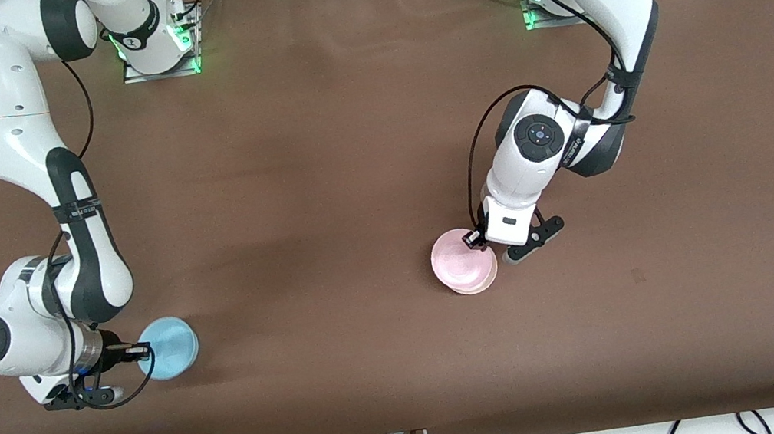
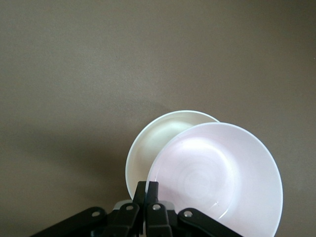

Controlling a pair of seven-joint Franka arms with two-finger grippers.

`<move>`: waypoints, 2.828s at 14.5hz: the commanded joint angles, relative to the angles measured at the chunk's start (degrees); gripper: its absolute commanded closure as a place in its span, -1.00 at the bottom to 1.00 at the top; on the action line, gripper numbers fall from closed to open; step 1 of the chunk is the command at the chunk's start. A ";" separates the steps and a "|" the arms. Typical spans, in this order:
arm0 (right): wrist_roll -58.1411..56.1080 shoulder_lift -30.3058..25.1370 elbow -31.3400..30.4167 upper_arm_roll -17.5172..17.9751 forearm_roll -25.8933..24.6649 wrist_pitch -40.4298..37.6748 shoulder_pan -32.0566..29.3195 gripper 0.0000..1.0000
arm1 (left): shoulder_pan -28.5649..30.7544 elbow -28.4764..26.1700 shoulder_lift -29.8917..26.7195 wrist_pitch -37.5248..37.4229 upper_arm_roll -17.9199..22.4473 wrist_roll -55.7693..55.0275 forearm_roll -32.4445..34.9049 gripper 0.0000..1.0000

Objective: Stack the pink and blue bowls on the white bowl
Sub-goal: 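Lower the pink bowl into the white bowl while the right gripper descends, then grasp the blue bowl's rim with the right gripper, then carry the blue bowl toward the stack while the left gripper withdraws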

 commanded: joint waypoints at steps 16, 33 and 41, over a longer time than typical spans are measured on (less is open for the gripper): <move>25.57 -3.90 10.11 6.65 7.03 -19.03 1.10 1.00 | -1.78 1.17 3.58 4.75 1.52 -4.54 2.58 0.98; 45.96 -5.04 10.11 14.13 6.42 -15.87 4.87 1.00 | 0.75 7.41 -1.86 -8.22 2.31 -5.51 2.66 -0.81; 73.44 -4.26 10.11 13.69 -0.70 -4.72 20.06 1.00 | 13.40 22.44 -5.82 -36.10 1.52 19.69 -0.83 -0.68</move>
